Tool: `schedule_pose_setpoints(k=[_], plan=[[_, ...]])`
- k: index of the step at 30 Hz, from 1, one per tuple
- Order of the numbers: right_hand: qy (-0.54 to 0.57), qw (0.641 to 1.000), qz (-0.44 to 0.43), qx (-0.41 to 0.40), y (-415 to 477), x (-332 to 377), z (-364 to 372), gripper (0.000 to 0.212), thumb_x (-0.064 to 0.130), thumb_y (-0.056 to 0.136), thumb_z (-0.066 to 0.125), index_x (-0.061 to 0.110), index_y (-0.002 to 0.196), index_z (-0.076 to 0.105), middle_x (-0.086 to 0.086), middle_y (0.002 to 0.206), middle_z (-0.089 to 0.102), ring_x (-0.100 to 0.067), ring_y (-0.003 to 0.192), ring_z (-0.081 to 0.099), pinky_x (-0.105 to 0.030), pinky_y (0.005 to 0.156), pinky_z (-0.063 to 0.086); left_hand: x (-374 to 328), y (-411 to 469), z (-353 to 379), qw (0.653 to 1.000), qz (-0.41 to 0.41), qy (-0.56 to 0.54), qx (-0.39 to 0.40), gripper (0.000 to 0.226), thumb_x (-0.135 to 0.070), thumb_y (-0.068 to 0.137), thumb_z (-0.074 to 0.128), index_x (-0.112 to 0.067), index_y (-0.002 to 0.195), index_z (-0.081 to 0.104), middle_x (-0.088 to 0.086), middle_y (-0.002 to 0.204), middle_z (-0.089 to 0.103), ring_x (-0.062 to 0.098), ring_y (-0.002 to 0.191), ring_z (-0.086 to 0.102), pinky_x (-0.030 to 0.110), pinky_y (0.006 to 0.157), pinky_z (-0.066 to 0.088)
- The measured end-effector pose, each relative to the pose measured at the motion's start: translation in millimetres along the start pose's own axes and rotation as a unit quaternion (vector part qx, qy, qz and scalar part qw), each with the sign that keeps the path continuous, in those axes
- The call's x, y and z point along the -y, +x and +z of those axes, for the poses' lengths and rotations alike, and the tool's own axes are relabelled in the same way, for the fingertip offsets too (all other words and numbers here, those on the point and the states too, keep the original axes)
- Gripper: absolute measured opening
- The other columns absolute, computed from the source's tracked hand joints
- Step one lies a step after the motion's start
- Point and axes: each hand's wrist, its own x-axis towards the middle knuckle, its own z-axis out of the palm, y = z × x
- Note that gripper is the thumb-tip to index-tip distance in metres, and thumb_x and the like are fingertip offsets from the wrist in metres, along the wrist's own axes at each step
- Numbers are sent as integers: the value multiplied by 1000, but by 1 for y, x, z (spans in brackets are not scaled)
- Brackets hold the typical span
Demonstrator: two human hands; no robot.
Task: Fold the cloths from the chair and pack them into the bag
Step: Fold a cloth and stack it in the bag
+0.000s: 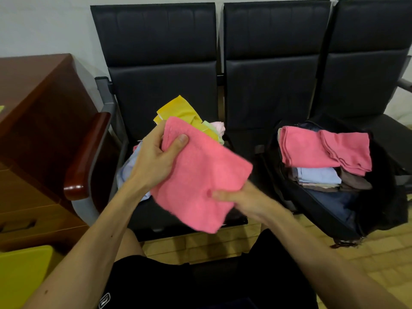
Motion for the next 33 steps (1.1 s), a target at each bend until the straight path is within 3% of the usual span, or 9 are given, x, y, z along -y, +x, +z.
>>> schedule_pose_setpoints(k=[3,6,11,14,16,19,22,29,33], plan=[[55,998,24,-32,-4,-14,6,57,11,73,82,14,126,60,-5,118,71,-23,112,67,-36,89,56,9,-7,-4,999,-23,17,14,13,-19,99,60,-14,110,61,-13,95,62,-6,85,59,9,75,45],[135,987,48,-77,-5,-12,1,44,23,79,78,8,118,65,-10,112,72,-26,103,70,-38,83,58,26,-13,-8,996,-85,4,8,28,-31,99,59,-18,123,55,-2,110,61,5,98,61,15,79,48],[178,972,77,-130,-12,-20,-5,44,26,82,71,8,121,63,-10,106,75,-26,96,73,-38,74,60,53,-27,13,967,-232,-101,37,68,-41,78,82,-24,135,49,-9,118,67,6,105,67,22,80,55],[155,964,78,-202,-20,-23,-20,27,25,89,69,12,112,65,-5,91,78,-20,81,75,-32,62,59,62,-32,36,930,-313,-192,27,82,-36,62,93,-18,128,50,7,118,68,16,94,72,25,69,58],[139,959,72,-235,-24,-27,-32,28,27,91,68,13,115,66,-6,97,77,-22,86,75,-33,65,59,66,-35,53,916,-341,-210,25,80,-29,62,92,-19,128,47,14,112,65,18,84,71,30,64,58],[116,949,57,-286,-32,-34,-59,28,27,91,68,12,115,66,-8,102,76,-22,90,73,-34,72,59,69,-35,85,906,-340,-234,99,88,-18,66,90,-34,138,41,11,112,67,23,90,72,36,69,60],[67,943,32,-324,-43,-37,-87,20,22,93,66,13,110,68,-1,99,77,-14,91,73,-28,75,58,64,-31,118,915,-301,-185,195,82,-20,63,89,-36,134,53,-6,126,62,5,104,67,22,77,56],[-168,898,16,-407,-84,-37,-201,11,28,93,67,25,103,66,9,98,73,4,86,67,-15,72,51,55,-5,238,903,-273,-117,311,86,-9,65,91,-37,135,50,-20,127,53,-17,100,59,8,78,48],[-232,870,37,-432,-95,-20,-291,22,37,90,70,25,107,67,9,99,73,-1,88,68,-30,81,56,42,32,323,899,-220,-72,372,101,-13,67,91,-28,151,36,-14,145,43,-2,121,52,10,96,42]])
